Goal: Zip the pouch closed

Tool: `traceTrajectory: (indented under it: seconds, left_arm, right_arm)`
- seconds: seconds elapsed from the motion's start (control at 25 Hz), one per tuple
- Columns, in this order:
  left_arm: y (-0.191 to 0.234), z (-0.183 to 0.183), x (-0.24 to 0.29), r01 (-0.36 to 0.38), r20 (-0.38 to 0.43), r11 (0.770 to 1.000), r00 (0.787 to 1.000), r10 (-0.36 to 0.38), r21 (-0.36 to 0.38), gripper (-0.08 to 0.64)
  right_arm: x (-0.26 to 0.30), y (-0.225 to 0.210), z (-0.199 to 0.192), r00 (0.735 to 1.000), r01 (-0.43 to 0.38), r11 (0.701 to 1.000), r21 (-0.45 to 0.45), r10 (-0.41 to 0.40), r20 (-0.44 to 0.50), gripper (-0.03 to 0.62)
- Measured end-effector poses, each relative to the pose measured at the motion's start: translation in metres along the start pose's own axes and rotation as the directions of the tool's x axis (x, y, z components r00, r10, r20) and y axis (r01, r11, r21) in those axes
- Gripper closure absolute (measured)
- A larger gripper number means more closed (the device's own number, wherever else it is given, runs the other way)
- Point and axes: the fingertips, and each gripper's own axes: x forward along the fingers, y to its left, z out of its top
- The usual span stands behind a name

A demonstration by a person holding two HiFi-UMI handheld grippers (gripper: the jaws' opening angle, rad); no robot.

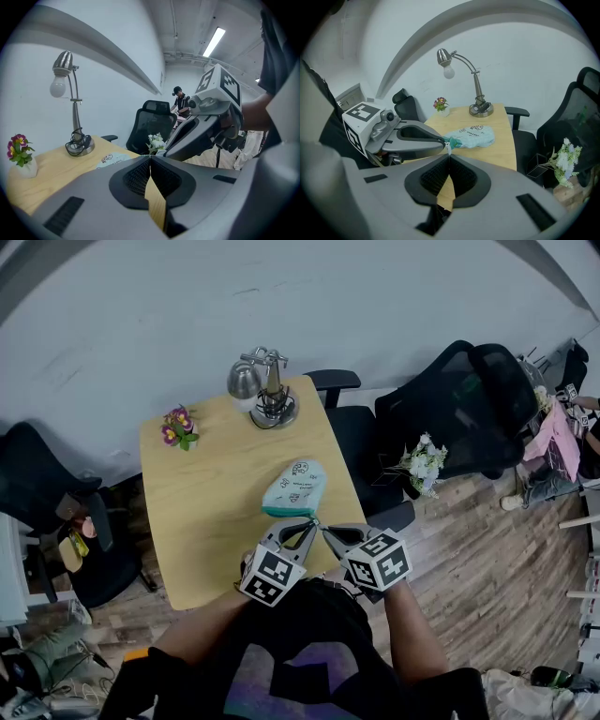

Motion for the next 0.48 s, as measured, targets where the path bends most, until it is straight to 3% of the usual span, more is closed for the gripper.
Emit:
traceTrajectory:
  seconds: [0.48]
  left_arm:
    - [0.026,-0.005,-0.005,-0.058,-0.004,0.995,0.998,0.057,-0.081,0.548]
  right_arm:
    - [0.000,-0.005,0.006,1.000,0.027,1.000,-0.001,-0.027,0.014,0.574]
